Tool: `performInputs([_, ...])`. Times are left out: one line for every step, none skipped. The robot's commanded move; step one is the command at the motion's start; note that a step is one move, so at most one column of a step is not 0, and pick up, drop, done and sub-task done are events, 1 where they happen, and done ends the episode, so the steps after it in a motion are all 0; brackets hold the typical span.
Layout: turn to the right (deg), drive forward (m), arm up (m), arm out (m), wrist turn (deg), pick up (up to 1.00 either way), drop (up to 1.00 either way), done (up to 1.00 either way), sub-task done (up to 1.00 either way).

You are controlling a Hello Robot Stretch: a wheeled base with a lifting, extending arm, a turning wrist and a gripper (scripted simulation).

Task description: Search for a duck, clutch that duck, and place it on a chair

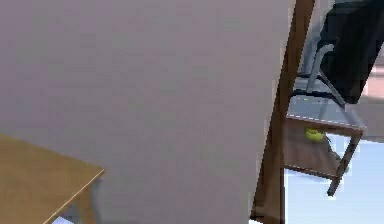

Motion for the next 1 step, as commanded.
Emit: performInputs([45.0, 0.0, 0.0, 0.0, 0.0, 0.0, 0.0, 0.0, 0.0])
